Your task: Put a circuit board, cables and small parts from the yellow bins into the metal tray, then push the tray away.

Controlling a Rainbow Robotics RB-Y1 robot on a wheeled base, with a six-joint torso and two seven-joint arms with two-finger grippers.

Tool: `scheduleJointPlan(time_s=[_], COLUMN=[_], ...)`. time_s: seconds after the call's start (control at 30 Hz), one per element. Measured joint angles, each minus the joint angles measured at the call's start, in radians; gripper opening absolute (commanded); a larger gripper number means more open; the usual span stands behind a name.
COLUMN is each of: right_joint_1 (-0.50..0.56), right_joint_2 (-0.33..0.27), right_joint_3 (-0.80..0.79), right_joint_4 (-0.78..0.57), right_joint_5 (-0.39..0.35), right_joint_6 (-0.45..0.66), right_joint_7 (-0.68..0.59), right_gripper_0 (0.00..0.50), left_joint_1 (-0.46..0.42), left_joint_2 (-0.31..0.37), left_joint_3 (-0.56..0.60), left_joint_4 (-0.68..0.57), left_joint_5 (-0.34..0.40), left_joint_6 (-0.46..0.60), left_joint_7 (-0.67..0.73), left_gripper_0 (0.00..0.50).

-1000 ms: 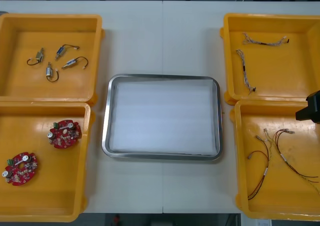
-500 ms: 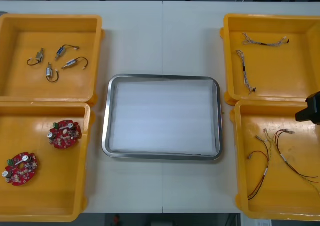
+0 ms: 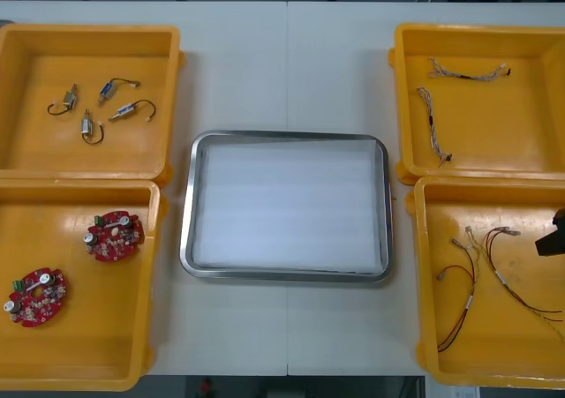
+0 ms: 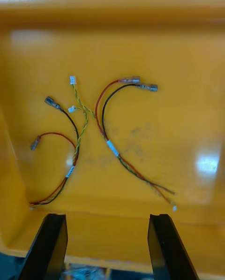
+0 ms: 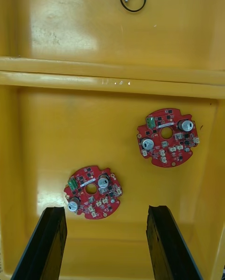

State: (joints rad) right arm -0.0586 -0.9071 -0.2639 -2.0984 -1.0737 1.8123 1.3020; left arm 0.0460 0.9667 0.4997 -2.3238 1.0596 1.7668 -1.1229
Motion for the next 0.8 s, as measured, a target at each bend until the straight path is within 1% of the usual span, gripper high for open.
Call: scheduleJointPlan(time_s=[0.07, 0.13, 0.3, 0.47, 0.5, 0.6, 0.7, 0.8], right_joint_1=[0.03, 0.059, 0.123, 0.165, 0.168, 0.172, 0.173, 0.173], right_joint_2=[-0.007, -0.009, -0.01, -0.01, -0.01, -0.01, -0.01, -0.01], right_joint_3=[0.0, 0.0, 0.001, 0.01, 0.016, 0.049, 0.099, 0.155], right_joint_4=[0.0, 0.0, 0.0, 0.0, 0.0, 0.0, 0.0, 0.0], right_joint_5=[0.0, 0.001, 0.008, 0.032, 0.042, 0.089, 0.15, 0.213], right_joint_6=[-0.039, -0.077, -0.157, -0.203, -0.21, -0.244, -0.299, -0.343], right_joint_7=[0.123, 0.207, 0.277, 0.526, 0.545, 0.547, 0.547, 0.547], right_gripper_0=[0.5, 0.5, 0.5, 0.5, 0.5, 0.5, 0.5, 0.5], left_joint_1=[0.0, 0.0, 0.0, 0.0, 0.0, 0.0, 0.0, 0.0], left_joint_2=[0.002, 0.005, 0.009, 0.01, 0.01, 0.01, 0.013, 0.013], left_joint_3=[-0.001, -0.001, -0.001, -0.001, -0.001, -0.001, -0.001, -0.004], left_joint_4=[0.0, 0.002, 0.04, 0.097, 0.106, 0.132, 0.152, 0.161], left_joint_5=[0.004, 0.005, 0.017, 0.02, 0.02, 0.02, 0.017, -0.006], left_joint_6=[0.0, 0.0, -0.002, -0.013, -0.014, -0.016, -0.016, -0.017], left_joint_7=[0.0, 0.0, 0.0, 0.0, 0.0, 0.0, 0.0, 0.0], left_gripper_0=[0.5, 0.5, 0.5, 0.5, 0.5, 0.5, 0.5, 0.5])
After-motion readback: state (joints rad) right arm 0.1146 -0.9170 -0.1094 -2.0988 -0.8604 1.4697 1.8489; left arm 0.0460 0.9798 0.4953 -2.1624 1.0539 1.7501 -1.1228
